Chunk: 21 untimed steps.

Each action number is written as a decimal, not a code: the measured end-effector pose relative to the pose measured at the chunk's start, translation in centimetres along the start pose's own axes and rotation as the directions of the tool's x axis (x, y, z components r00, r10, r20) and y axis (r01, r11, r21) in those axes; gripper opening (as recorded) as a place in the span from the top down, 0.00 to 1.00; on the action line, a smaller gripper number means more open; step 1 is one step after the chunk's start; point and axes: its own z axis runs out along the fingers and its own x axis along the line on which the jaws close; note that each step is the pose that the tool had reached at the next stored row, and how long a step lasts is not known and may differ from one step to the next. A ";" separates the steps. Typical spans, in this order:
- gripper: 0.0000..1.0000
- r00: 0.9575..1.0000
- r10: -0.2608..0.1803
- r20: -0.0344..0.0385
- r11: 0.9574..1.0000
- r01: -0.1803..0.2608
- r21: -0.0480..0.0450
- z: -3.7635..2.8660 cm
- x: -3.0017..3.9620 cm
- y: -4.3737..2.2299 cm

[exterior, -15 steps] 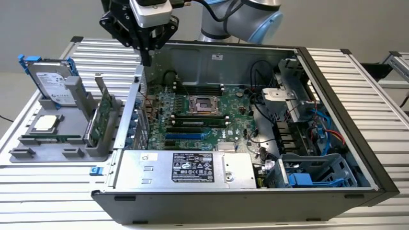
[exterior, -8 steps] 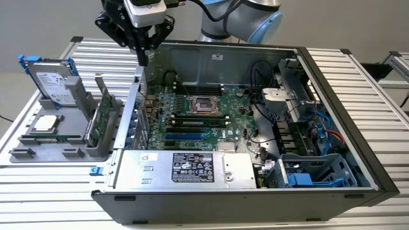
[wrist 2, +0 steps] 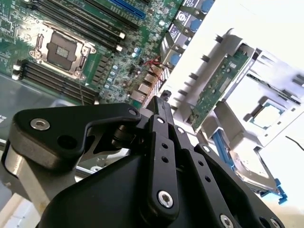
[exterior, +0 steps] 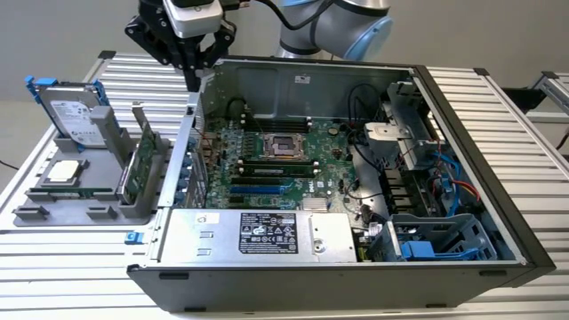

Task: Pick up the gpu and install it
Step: 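Reach for the gpu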

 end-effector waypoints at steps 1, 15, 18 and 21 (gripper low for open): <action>1.00 1.000 0.000 0.000 1.000 0.000 0.000 0.00 0.10 -0.01; 1.00 1.000 0.000 0.000 1.000 0.000 0.000 -0.03 1.63 -0.12; 1.00 1.000 0.000 0.000 1.000 0.000 0.000 -0.04 1.96 -0.14; 1.00 1.000 0.000 0.000 1.000 0.000 0.000 -0.05 2.29 -0.16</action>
